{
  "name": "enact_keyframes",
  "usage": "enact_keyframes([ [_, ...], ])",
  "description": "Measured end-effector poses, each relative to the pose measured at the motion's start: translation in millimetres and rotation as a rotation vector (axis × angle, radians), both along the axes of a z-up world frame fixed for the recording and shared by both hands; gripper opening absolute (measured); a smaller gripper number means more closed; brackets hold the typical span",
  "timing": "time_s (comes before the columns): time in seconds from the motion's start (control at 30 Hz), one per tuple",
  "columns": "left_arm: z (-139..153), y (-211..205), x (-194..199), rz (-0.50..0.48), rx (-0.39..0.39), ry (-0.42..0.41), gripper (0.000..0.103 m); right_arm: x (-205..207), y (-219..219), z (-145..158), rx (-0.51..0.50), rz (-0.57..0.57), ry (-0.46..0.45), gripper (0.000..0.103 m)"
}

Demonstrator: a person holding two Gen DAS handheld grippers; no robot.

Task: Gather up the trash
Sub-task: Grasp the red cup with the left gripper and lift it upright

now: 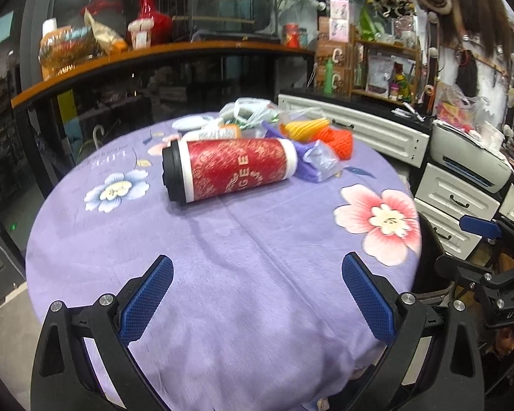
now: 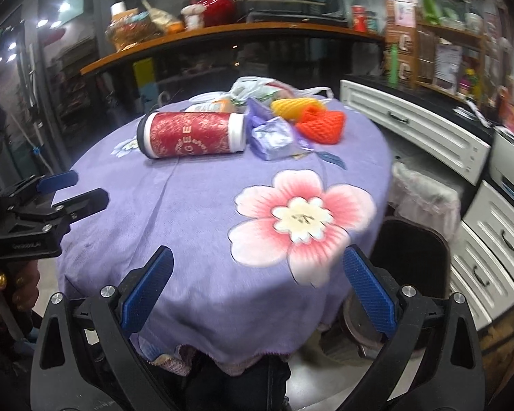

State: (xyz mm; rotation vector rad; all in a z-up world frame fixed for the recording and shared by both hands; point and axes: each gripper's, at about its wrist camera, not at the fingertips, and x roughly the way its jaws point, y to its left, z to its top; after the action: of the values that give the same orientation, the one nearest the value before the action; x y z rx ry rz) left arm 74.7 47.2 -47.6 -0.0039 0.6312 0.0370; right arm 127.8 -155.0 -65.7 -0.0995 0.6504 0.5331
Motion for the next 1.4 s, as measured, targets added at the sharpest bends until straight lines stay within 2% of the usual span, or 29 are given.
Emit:
enact_keyframes([
  [0.2, 3.6, 12.2, 26.1, -0.010, 0.012, 0.017, 0.098, 31.6, 25.9, 2.4, -0.041, 0.056, 0.003, 0.098],
  [0.37, 13.4, 11.9, 55.1, -0.104, 0.113, 0.015, 0.098, 49.4, 30.9, 3.8, -0.029, 0.057, 0.010, 0.098],
  [0.53, 24.8, -1.1, 92.2, -0.284, 0.290, 0.029, 0.098, 63.9, 26.2, -3.0, -0.032, 0.042, 0.045, 0.098],
  [0.63, 27.7, -13.3, 119.7, -0.423, 0.405, 0.068, 0.098, 69.8, 22.3, -5.7, -0.031, 0.033, 0.061, 0.098],
  [0.7, 24.0, -22.1, 140.8, -0.485, 0.517, 0.100, 0.098, 74.9, 19.2, -6.6, -0.027, 0.025, 0.071, 0.098],
  [0.9, 10.3, -33.0, 193.7, -0.600, 0.638, 0.256, 0.086, 90.3, 8.4, -11.0, -0.011, -0.002, 0.089, 0.098],
  [0.97, 1.9, -38.9, 203.5, -0.657, 0.689, 0.311, 0.086, 96.8, 5.5, -12.7, -0.007, -0.008, 0.099, 0.098],
  [1.07, -8.5, -42.2, 209.9, -0.704, 0.732, 0.371, 0.082, 103.9, 3.6, -15.9, -0.004, -0.013, 0.111, 0.098],
  [1.13, -14.7, -43.8, 215.6, -0.735, 0.732, 0.418, 0.077, 107.1, 2.3, -17.4, 0.000, -0.015, 0.116, 0.098],
  [1.23, -21.7, -46.0, 223.2, -0.739, 0.764, 0.451, 0.072, 109.6, 1.3, -19.2, 0.006, -0.015, 0.120, 0.098],
  [1.4, -23.6, -45.4, 231.2, -0.755, 0.751, 0.479, 0.072, 113.9, 2.3, -21.0, 0.004, -0.012, 0.127, 0.098],
])
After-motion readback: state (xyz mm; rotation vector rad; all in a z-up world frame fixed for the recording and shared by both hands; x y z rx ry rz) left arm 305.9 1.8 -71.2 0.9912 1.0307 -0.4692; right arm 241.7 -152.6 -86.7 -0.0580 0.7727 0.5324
